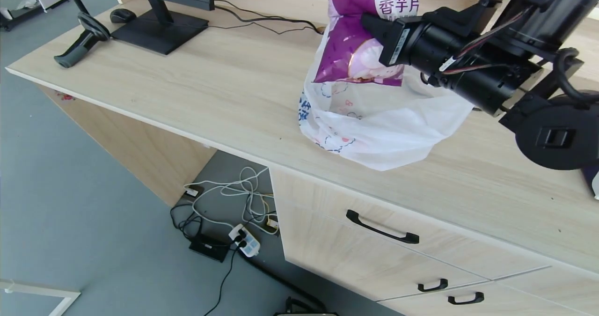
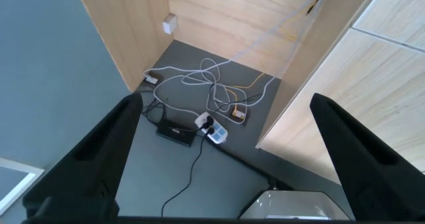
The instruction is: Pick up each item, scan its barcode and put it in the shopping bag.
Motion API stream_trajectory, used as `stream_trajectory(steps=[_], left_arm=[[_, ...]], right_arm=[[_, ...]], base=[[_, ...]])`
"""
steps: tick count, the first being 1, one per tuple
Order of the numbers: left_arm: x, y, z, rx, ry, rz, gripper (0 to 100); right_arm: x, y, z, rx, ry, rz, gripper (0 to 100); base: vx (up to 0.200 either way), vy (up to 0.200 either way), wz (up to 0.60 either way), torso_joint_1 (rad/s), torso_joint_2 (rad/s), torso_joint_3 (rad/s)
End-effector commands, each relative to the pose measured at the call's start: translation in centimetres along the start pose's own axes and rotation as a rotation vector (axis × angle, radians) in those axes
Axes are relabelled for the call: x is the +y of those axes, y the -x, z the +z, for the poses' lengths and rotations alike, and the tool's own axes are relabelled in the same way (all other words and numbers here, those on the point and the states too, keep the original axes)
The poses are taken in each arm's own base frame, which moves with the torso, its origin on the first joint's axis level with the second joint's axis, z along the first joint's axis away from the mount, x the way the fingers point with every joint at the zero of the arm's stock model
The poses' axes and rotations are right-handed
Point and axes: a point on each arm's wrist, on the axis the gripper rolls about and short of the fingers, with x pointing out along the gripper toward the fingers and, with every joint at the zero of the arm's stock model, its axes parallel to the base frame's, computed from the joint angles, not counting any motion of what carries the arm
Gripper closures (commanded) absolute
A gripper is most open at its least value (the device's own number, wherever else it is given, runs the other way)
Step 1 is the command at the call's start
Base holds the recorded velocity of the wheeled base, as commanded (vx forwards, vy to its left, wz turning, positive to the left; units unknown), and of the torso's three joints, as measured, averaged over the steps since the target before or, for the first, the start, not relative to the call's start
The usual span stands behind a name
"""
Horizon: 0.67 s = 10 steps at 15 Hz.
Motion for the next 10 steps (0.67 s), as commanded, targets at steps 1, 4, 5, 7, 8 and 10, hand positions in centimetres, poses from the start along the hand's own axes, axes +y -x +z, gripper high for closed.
stream_trajectory(steps=[1, 4, 5, 7, 8, 10], left_arm=[[0.0, 0.0, 0.0, 0.000, 0.000, 0.000, 0], [0.0, 0.0, 0.0, 0.000, 0.000, 0.000, 0], [0.0, 0.0, 0.0, 0.000, -0.002, 0.000, 0], [0.0, 0.0, 0.0, 0.000, 0.000, 0.000, 0], [0.0, 0.0, 0.0, 0.000, 0.000, 0.000, 0], [0.0, 0.0, 0.0, 0.002, -0.002, 0.000, 0]], right_arm=[[0.2, -0.8, -2.8, 0.058, -0.002, 0.003, 100], [-1.0, 0.5, -4.4, 0.127, 0.013, -0.027, 100], [-2.1, 1.0, -4.9, 0.119, 0.025, -0.063, 100], [-3.4, 1.7, -3.5, 0.092, 0.048, -0.108, 100], [-4.3, 2.3, -3.0, 0.093, 0.056, -0.132, 100], [-6.5, 4.4, -3.3, 0.150, 0.096, -0.195, 100]], base=[[0.000, 0.000, 0.00, 0.000, 0.00, 0.000], [0.000, 0.000, 0.00, 0.000, 0.00, 0.000], [0.000, 0.000, 0.00, 0.000, 0.00, 0.000], [0.000, 0.000, 0.00, 0.000, 0.00, 0.000], [0.000, 0.000, 0.00, 0.000, 0.00, 0.000], [0.000, 0.000, 0.00, 0.000, 0.00, 0.000]])
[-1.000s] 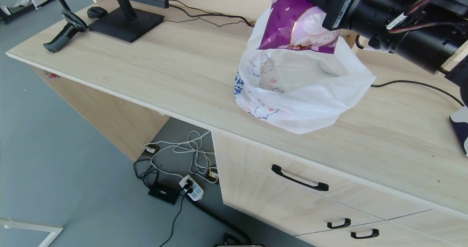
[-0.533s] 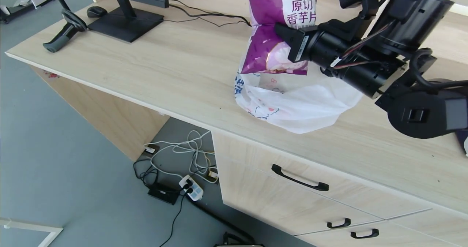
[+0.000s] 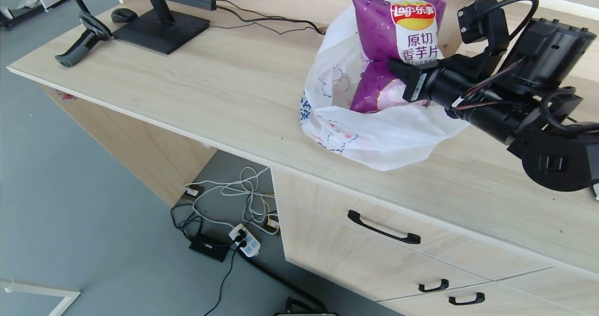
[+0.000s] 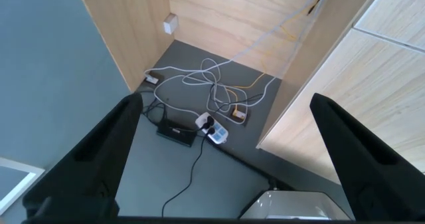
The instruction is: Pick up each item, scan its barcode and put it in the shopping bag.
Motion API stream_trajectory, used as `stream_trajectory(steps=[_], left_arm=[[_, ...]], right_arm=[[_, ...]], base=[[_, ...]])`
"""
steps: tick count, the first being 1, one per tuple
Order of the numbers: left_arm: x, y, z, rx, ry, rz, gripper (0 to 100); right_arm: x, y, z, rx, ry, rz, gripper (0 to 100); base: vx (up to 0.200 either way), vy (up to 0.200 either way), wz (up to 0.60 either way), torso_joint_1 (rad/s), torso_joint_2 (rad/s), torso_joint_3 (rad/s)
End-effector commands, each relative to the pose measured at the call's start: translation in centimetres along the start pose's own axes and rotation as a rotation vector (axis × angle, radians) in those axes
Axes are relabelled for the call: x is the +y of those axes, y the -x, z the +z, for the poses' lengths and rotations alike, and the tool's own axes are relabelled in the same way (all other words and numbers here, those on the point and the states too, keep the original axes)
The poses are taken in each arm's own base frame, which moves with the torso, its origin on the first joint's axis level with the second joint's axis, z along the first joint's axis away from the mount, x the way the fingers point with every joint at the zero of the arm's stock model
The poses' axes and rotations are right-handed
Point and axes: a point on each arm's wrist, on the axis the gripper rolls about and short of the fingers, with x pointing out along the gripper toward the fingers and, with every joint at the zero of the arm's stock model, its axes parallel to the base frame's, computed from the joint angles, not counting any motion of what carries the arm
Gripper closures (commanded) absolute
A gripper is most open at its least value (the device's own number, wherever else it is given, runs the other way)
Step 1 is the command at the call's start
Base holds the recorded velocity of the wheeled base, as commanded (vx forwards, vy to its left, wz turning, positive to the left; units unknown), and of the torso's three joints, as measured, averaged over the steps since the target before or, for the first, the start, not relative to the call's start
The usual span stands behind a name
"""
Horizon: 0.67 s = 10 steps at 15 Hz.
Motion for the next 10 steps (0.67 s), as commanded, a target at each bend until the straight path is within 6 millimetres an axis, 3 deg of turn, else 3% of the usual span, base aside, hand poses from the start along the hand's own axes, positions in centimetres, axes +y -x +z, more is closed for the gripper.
stream_trajectory(steps=[1, 4, 10], left_arm=[[0.0, 0.0, 0.0, 0.003, -0.002, 0.000, 0], [0.0, 0.0, 0.0, 0.003, -0.002, 0.000, 0], [0.0, 0.0, 0.0, 0.003, -0.002, 0.000, 0]], right_arm=[[-1.8, 1.9, 0.6, 0.014, 0.041, -0.050, 100], [-2.0, 4.3, -0.3, 0.079, 0.085, -0.062, 100], [-5.7, 6.5, 0.4, 0.079, 0.155, -0.131, 100]], base=[[0.000, 0.000, 0.00, 0.000, 0.00, 0.000], [0.000, 0.000, 0.00, 0.000, 0.00, 0.000], [0.000, 0.000, 0.00, 0.000, 0.00, 0.000]])
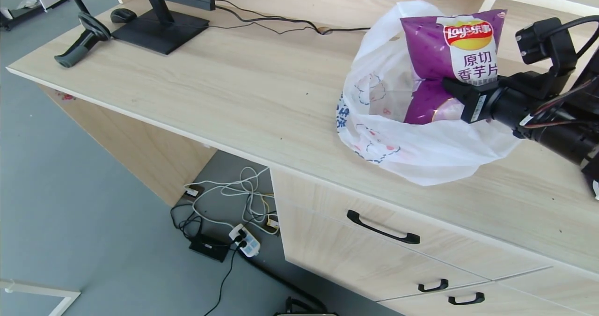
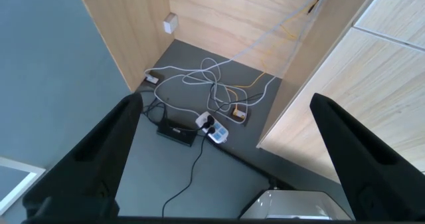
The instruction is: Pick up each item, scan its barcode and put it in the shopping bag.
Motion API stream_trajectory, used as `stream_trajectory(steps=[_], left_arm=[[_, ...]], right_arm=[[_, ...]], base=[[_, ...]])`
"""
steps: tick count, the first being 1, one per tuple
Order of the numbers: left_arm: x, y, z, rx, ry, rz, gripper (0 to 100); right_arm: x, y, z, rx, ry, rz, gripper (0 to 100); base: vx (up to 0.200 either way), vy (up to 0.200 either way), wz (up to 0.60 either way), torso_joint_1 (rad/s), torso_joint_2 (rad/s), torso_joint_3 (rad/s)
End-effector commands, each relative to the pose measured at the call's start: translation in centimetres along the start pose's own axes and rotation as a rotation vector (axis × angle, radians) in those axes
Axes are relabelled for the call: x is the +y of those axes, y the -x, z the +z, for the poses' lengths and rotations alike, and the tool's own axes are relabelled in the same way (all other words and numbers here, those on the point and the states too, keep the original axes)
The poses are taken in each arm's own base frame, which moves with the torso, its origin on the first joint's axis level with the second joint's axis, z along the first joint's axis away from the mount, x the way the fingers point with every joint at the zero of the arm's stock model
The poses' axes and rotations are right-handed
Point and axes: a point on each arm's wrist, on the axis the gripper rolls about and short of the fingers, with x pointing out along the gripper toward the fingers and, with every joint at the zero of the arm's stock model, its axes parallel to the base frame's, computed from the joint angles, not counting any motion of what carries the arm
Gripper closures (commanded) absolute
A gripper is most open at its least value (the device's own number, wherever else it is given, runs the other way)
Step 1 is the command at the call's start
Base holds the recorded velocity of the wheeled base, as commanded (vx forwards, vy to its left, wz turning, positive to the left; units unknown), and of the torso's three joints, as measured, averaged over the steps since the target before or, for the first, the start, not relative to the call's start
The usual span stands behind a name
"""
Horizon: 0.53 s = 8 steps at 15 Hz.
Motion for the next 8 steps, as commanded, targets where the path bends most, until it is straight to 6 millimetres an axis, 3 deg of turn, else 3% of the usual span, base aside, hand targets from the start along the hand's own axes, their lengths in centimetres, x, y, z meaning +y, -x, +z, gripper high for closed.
stream_trajectory(steps=[1, 5, 8], left_arm=[[0.0, 0.0, 0.0, 0.001, 0.001, 0.000, 0], [0.0, 0.0, 0.0, 0.001, -0.002, 0.000, 0], [0.0, 0.0, 0.0, 0.003, -0.001, 0.000, 0]], right_arm=[[-1.2, 1.0, 0.6, -0.019, 0.009, -0.015, 100], [-0.4, 4.4, -1.2, 0.057, -0.002, 0.017, 100], [-0.5, 3.8, -0.6, 0.033, -0.007, 0.021, 100]], base=[[0.000, 0.000, 0.00, 0.000, 0.00, 0.000], [0.000, 0.000, 0.00, 0.000, 0.00, 0.000], [0.000, 0.000, 0.00, 0.000, 0.00, 0.000]])
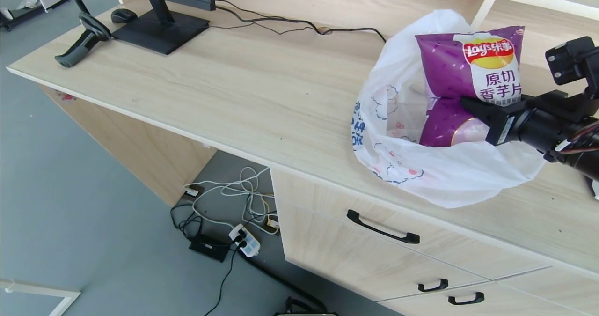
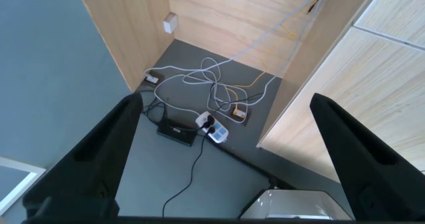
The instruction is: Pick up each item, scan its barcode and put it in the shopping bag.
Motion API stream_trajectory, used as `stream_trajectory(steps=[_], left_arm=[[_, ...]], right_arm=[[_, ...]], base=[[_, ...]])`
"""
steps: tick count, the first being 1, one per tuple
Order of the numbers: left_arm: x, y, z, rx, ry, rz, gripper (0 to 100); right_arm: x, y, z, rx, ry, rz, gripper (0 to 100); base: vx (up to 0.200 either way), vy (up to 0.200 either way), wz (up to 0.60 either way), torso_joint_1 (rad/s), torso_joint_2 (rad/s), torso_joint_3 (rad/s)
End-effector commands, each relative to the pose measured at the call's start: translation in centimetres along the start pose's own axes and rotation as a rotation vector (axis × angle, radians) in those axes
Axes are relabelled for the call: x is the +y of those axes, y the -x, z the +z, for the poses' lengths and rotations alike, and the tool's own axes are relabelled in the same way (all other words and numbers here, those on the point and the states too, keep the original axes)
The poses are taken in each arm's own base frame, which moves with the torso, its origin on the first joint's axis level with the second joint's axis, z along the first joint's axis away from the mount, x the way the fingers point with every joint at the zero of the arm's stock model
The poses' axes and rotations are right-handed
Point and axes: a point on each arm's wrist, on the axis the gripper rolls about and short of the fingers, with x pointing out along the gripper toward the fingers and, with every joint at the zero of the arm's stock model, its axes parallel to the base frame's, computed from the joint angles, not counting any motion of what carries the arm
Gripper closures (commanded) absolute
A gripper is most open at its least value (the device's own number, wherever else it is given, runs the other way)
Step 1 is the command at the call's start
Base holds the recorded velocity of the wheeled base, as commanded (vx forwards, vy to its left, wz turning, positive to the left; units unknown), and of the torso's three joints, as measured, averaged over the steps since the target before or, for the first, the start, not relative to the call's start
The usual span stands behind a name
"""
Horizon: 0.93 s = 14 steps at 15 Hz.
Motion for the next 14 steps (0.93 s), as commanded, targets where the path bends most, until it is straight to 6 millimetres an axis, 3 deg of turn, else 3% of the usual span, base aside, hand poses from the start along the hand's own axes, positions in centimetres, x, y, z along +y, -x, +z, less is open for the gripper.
stream_trajectory(steps=[1, 3, 4, 7, 11, 14], left_arm=[[0.0, 0.0, 0.0, 0.001, -0.001, 0.000, 0], [0.0, 0.0, 0.0, 0.001, -0.001, 0.000, 0], [0.0, 0.0, 0.0, 0.002, 0.000, 0.000, 0], [0.0, 0.0, 0.0, 0.001, 0.000, 0.000, 0], [0.0, 0.0, 0.0, 0.001, 0.000, 0.000, 0], [0.0, 0.0, 0.0, 0.001, 0.000, 0.000, 0]], right_arm=[[0.0, -0.1, 0.4, -0.016, -0.008, 0.001, 100], [0.2, -0.3, 0.0, -0.003, -0.037, 0.006, 100], [0.2, -0.5, -0.4, 0.008, -0.038, 0.004, 0], [0.3, -1.0, -0.5, 0.008, -0.040, 0.006, 0], [0.2, 0.4, 0.5, -0.024, -0.048, -0.003, 0], [0.3, 4.7, 2.7, -0.102, -0.031, -0.012, 0]], base=[[0.000, 0.000, 0.00, 0.000, 0.00, 0.000], [0.000, 0.000, 0.00, 0.000, 0.00, 0.000], [0.000, 0.000, 0.00, 0.000, 0.00, 0.000], [0.000, 0.000, 0.00, 0.000, 0.00, 0.000], [0.000, 0.000, 0.00, 0.000, 0.00, 0.000], [0.000, 0.000, 0.00, 0.000, 0.00, 0.000]])
